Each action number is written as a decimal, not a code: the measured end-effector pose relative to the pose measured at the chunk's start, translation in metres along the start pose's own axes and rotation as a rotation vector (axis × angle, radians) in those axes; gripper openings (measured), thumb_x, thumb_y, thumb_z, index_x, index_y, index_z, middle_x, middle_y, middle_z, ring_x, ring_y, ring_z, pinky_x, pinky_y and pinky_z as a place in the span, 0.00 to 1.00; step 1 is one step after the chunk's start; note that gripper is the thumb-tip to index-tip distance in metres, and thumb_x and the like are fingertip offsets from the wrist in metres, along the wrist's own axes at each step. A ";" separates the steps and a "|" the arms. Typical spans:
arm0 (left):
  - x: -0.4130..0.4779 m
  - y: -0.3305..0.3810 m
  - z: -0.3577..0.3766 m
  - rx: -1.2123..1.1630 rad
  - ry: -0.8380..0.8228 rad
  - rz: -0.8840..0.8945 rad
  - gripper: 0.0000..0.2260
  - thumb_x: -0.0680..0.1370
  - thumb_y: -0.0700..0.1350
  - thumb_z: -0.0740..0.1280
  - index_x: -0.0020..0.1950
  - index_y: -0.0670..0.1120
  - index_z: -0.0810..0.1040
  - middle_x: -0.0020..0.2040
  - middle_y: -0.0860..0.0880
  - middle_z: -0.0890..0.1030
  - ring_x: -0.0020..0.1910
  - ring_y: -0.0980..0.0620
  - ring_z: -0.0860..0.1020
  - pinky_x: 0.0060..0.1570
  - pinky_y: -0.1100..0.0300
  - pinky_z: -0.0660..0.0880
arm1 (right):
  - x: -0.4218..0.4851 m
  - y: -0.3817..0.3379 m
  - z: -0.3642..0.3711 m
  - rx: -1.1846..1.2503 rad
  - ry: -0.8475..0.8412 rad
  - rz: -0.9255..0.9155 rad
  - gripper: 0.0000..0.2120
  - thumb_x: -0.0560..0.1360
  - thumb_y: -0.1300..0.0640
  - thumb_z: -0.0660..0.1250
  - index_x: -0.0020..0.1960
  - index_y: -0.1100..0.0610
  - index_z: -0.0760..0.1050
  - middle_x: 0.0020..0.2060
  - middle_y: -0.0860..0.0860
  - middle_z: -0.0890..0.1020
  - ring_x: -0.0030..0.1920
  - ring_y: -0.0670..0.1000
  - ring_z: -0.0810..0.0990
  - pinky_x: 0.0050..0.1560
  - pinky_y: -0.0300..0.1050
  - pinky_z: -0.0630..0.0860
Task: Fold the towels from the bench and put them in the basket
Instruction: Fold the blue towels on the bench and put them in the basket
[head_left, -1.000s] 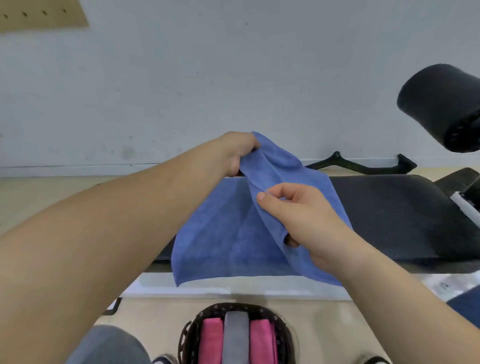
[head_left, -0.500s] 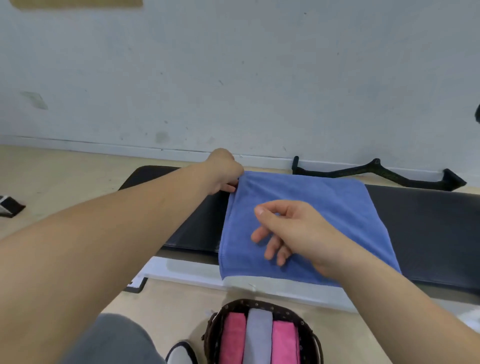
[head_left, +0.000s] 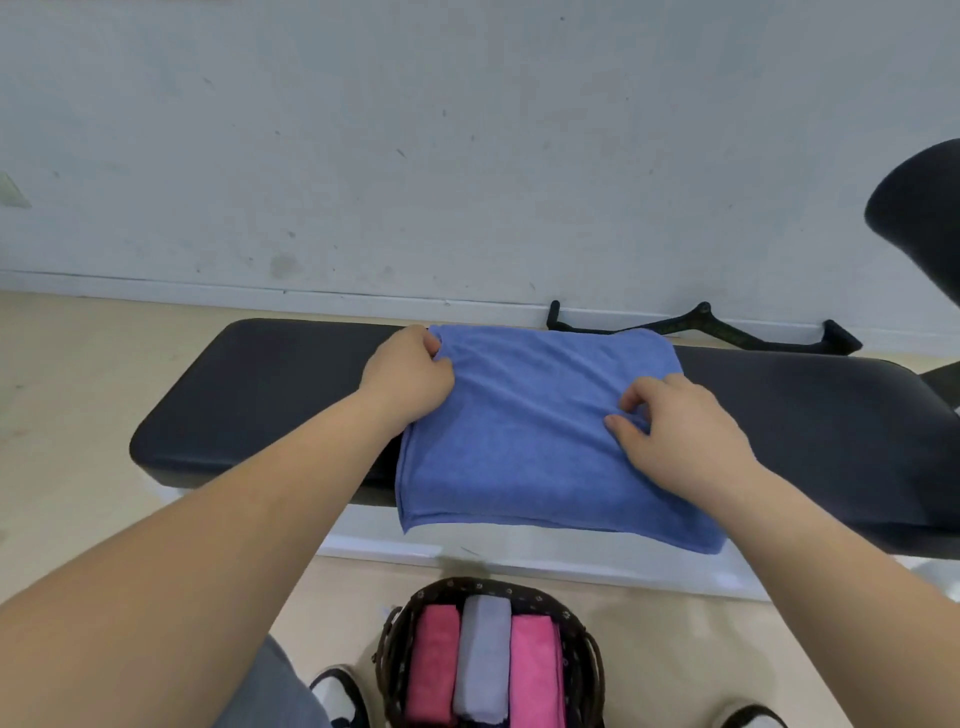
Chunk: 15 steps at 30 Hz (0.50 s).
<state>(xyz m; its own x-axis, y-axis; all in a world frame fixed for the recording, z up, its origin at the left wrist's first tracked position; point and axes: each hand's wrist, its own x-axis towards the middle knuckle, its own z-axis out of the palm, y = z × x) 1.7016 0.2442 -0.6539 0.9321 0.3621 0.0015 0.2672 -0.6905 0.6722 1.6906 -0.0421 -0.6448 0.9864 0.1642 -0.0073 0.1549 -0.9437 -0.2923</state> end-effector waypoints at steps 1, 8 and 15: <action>0.002 -0.001 -0.001 0.016 0.005 0.012 0.08 0.79 0.45 0.66 0.53 0.41 0.78 0.44 0.48 0.80 0.41 0.49 0.75 0.47 0.49 0.78 | 0.000 0.000 0.000 0.021 0.010 -0.010 0.09 0.80 0.43 0.66 0.52 0.48 0.76 0.47 0.47 0.75 0.52 0.55 0.77 0.47 0.51 0.77; 0.009 0.007 0.010 0.032 0.012 0.109 0.11 0.81 0.48 0.68 0.50 0.40 0.80 0.39 0.50 0.79 0.38 0.50 0.76 0.38 0.57 0.74 | -0.010 0.011 -0.014 -0.127 -0.104 0.106 0.11 0.81 0.44 0.61 0.46 0.50 0.71 0.42 0.47 0.78 0.42 0.51 0.77 0.42 0.50 0.78; 0.008 0.036 0.030 -0.009 -0.020 0.184 0.09 0.80 0.47 0.67 0.49 0.41 0.79 0.39 0.51 0.79 0.40 0.49 0.77 0.40 0.56 0.75 | -0.024 0.017 -0.024 -0.115 0.044 0.102 0.16 0.79 0.42 0.64 0.62 0.49 0.76 0.58 0.50 0.76 0.60 0.56 0.74 0.54 0.52 0.76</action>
<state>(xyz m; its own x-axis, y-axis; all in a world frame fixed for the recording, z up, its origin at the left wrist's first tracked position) 1.7258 0.2035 -0.6521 0.9699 0.2170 0.1104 0.0891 -0.7383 0.6686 1.6708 -0.0692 -0.6263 0.9984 0.0553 0.0109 0.0564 -0.9820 -0.1802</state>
